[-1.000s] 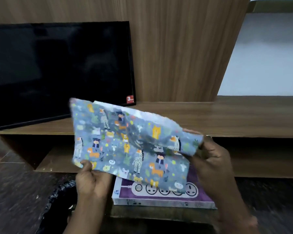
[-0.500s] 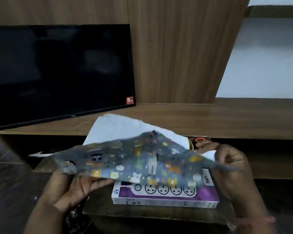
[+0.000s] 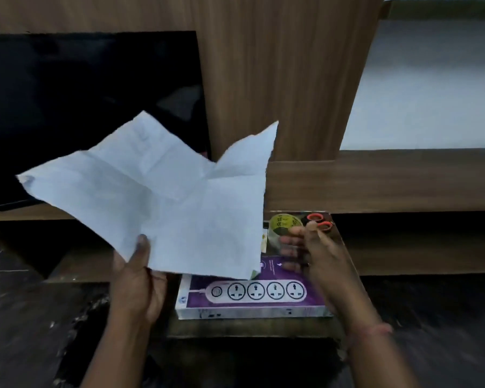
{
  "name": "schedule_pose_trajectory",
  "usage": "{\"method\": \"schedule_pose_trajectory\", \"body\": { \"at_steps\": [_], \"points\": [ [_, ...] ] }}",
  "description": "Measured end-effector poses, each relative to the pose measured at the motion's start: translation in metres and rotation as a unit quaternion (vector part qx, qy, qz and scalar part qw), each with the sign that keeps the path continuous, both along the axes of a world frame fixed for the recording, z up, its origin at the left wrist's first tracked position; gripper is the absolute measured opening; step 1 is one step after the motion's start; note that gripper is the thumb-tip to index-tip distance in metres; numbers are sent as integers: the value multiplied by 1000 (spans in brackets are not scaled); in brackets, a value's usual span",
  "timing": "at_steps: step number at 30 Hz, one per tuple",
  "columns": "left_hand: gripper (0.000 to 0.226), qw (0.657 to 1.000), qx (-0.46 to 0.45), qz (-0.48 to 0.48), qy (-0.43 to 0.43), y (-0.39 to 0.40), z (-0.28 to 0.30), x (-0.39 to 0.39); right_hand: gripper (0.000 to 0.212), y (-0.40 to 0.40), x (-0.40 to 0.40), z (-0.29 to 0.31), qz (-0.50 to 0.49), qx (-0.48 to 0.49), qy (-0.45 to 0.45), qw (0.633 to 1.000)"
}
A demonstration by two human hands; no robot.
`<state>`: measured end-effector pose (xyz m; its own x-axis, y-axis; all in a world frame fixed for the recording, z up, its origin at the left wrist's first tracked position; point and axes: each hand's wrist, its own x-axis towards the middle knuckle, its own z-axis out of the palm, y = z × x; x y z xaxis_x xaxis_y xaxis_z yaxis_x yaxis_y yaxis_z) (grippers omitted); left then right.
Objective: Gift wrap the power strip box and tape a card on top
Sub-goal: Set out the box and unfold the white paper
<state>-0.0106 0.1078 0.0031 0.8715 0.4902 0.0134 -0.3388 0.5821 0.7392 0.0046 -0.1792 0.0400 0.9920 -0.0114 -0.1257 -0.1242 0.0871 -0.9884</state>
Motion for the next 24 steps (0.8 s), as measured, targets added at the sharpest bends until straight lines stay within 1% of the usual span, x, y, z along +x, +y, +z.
{"method": "schedule_pose_trajectory", "body": {
  "at_steps": [1, 2, 3, 4, 5, 6, 7, 8, 9, 11, 13, 17, 18, 19, 20, 21, 24],
  "points": [
    [46, 1000, 12, 4, 0, -9, 2, -5, 61, 4, -3, 0, 6, -5, 8, 1000],
    [47, 1000, 19, 7, 4, -19, 3, -12, 57, 6, -10, -1, 16, -62, 1, 998],
    [46, 999, 21, 17, 19, -24, -1, -16, 51, 6, -17, -6, 30, -173, -17, 984],
    [43, 999, 13, 18, 34, -29, -4, -21, 51, 3, -23, -12, 58, -308, -43, 949],
    [40, 999, -6, 17, 49, -32, -8, -24, 63, 0, -27, -21, 102, -426, -65, 896],
    [40, 998, -29, 11, 59, -34, -11, -25, 83, -1, -27, -31, 155, -507, -79, 844],
    [41, 997, -41, 8, 70, -35, -13, -26, 100, -1, -26, -38, 193, -554, -81, 806],
    [42, 996, -49, 6, 77, -37, -12, -30, 112, 1, -25, -43, 210, -580, -80, 783],
    [42, 995, -54, 2, 79, -39, -12, -33, 118, 2, -24, -43, 209, -594, -79, 773],
    [39, 995, -62, -6, 81, -39, -15, -40, 123, 3, -20, -41, 182, -600, -84, 775],
    [40, 993, -81, -5, 88, -34, -20, -47, 124, 1, -18, -37, 167, -606, -88, 773],
    [54, 985, -118, -10, 125, -27, -26, -62, 132, -5, -17, -31, 160, -615, -92, 766],
    [52, 983, -129, -17, 127, -27, -24, -65, 131, -8, -18, -28, 156, -609, -90, 772],
    [45, 983, -136, -20, 117, -26, -24, -66, 129, -13, -18, -25, 146, -600, -88, 782],
    [37, 984, -145, -15, 105, -26, -22, -67, 127, -18, -19, -22, 125, -590, -89, 793],
    [35, 984, -153, -12, 90, -23, -22, -67, 125, -24, -21, -20, 98, -582, -92, 802],
    [41, 983, -164, 0, 81, -20, -24, -67, 127, -39, -30, -15, 28, -576, -100, 811]
  ]
}}
